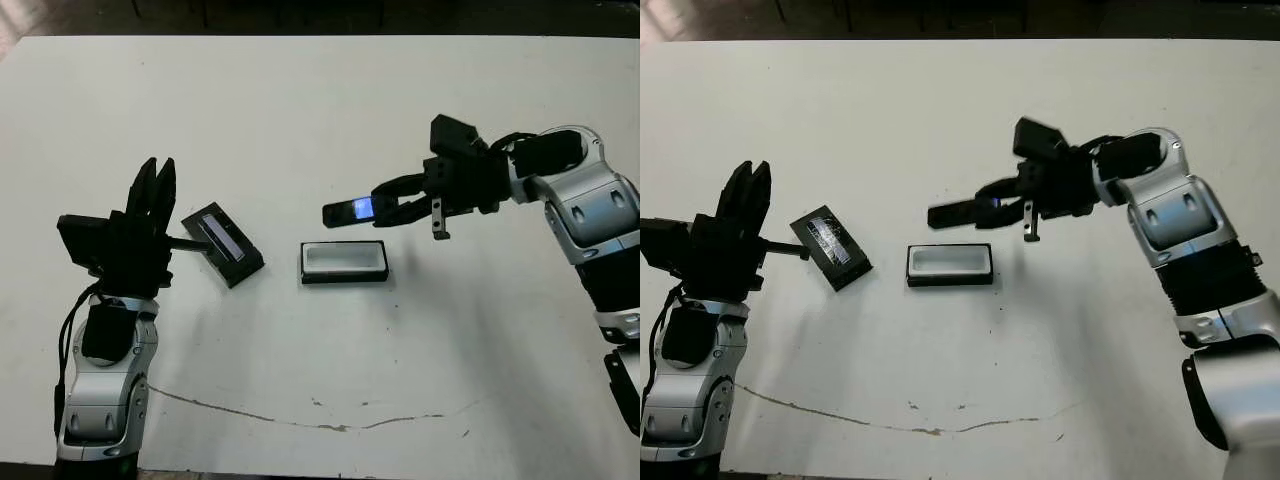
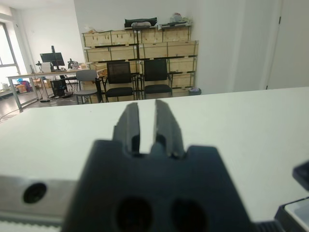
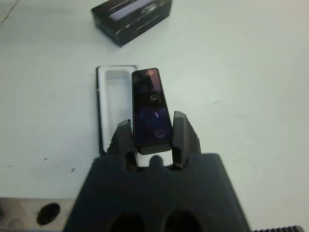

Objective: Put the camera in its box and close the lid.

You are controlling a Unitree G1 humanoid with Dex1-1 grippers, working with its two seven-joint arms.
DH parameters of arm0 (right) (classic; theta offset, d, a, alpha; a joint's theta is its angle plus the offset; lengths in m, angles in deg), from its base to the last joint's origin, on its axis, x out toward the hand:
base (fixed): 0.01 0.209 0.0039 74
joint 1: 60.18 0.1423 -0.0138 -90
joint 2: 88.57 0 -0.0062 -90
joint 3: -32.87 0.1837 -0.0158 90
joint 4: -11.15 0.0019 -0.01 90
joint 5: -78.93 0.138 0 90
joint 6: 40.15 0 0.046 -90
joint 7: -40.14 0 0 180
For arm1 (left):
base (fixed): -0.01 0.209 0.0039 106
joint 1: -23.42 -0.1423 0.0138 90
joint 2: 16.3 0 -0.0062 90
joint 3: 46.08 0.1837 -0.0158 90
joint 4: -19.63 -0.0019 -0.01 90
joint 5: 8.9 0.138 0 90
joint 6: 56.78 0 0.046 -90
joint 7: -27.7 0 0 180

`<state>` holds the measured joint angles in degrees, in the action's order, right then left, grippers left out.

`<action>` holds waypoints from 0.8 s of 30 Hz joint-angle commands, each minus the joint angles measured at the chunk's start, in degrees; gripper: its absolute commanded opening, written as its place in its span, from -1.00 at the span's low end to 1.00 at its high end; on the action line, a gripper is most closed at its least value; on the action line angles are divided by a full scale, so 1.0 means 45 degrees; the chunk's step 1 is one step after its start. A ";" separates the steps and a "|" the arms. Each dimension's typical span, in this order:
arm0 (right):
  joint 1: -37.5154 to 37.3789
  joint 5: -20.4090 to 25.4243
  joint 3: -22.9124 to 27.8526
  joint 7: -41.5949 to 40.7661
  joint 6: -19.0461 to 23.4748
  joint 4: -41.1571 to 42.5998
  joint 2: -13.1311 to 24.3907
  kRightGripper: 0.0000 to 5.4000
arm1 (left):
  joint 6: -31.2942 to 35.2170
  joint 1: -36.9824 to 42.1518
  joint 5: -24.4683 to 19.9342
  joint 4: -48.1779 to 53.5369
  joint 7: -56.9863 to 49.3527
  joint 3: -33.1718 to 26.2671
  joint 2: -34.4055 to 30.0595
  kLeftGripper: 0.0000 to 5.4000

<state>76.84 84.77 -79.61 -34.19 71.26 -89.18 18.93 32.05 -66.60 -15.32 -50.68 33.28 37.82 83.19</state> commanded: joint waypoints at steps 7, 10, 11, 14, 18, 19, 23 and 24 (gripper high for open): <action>-0.0443 -0.0065 -0.0128 -0.0544 0.0614 0.0574 0.0260 -0.99 | 0.0184 -0.0159 0.0095 -0.0157 0.0009 -0.0010 -0.0096 -1.00; -0.0530 -0.0081 -0.0137 -0.0584 0.0612 0.0583 0.0247 -0.99 | 0.0142 -0.0176 0.0104 -0.0160 0.0027 0.0015 -0.0095 -1.00; -0.0582 -0.0048 -0.0111 -0.0597 0.0545 0.0584 0.0219 -0.99 | 0.0115 -0.0190 0.0140 -0.0154 0.0020 0.0025 -0.0102 -1.00; -0.0723 -0.0029 -0.0058 -0.0560 0.0336 0.0638 0.0128 -0.99 | 0.0199 -0.0225 0.0147 -0.0098 -0.0023 0.0027 -0.0087 -1.00; -0.0853 0.0047 -0.0069 -0.0628 0.0407 0.0807 0.0089 -0.99 | 0.0157 -0.0283 0.0113 -0.0078 0.0043 0.0029 -0.0116 -1.00; -0.0884 0.0025 -0.0090 -0.0621 0.0393 0.0861 0.0093 -0.99 | 0.0119 -0.0289 0.0148 -0.0094 0.0042 0.0036 -0.0127 -1.00; -0.0949 -0.0102 -0.0251 -0.0605 0.0429 0.0923 0.0076 -0.99 | 0.0123 -0.0315 0.0189 -0.0075 -0.0006 0.0062 -0.0083 -1.00; -0.0945 -0.0125 -0.0304 -0.0614 0.0474 0.0891 0.0061 -0.99 | 0.0089 -0.0318 0.0202 -0.0086 0.0005 0.0069 -0.0088 -1.00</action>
<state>73.62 84.67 -80.05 -36.55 73.10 -85.28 19.25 32.04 -66.74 -15.10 -50.68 33.28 38.09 83.19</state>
